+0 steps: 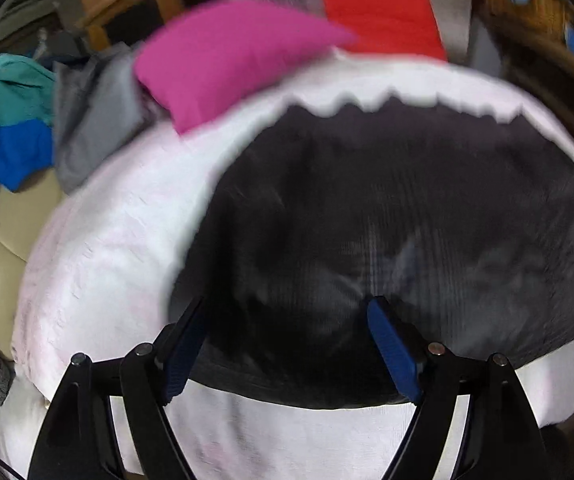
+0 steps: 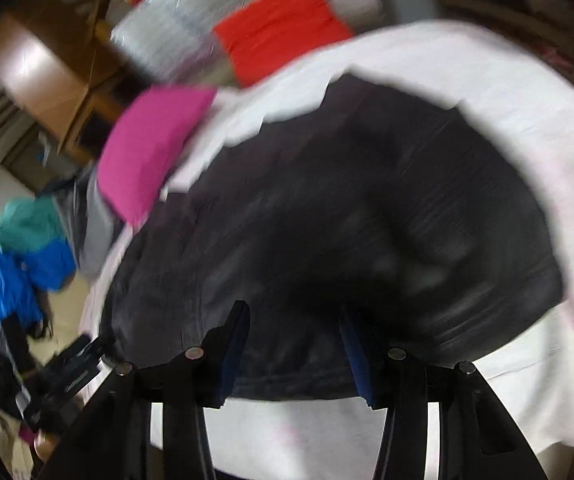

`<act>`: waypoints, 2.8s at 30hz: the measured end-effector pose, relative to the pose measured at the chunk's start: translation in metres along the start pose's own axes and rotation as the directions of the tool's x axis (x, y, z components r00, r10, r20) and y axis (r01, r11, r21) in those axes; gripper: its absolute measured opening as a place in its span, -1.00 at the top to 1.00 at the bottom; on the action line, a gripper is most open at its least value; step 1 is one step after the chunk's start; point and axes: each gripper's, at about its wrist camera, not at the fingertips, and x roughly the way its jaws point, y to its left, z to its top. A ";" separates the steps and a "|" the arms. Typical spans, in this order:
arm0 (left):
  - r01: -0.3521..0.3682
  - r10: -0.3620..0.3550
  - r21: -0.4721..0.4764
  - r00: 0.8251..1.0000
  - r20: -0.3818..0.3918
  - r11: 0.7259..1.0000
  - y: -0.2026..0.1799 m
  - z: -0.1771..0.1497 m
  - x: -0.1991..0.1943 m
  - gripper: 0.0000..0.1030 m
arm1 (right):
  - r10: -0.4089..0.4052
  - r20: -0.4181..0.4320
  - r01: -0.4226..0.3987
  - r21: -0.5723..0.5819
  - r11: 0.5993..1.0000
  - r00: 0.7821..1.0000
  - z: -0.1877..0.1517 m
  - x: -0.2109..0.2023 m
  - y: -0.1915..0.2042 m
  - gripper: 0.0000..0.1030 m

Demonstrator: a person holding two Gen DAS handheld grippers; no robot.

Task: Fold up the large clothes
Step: 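Fold the lifted jacket edge over and lay it down with both tools, then smooth the folded jacket with both tools and open them, then grasp the black jacket's edge with both tools and lift it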

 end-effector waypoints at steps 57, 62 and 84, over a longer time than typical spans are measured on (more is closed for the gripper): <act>-0.105 0.109 -0.034 0.980 0.166 0.994 0.014 -0.007 -0.016 -0.62 | -0.106 0.042 0.112 -0.173 0.978 0.993 0.006 0.013 0.031 0.12; -0.107 0.107 -0.004 0.985 0.135 0.994 0.004 -0.008 0.000 -0.62 | -0.068 0.034 0.072 -0.146 0.987 0.997 0.017 0.007 0.025 0.16; -0.078 0.069 -0.064 0.990 -0.119 0.995 0.063 0.127 0.127 -0.67 | -0.134 0.043 0.123 0.191 0.974 0.990 0.192 0.063 -0.088 0.35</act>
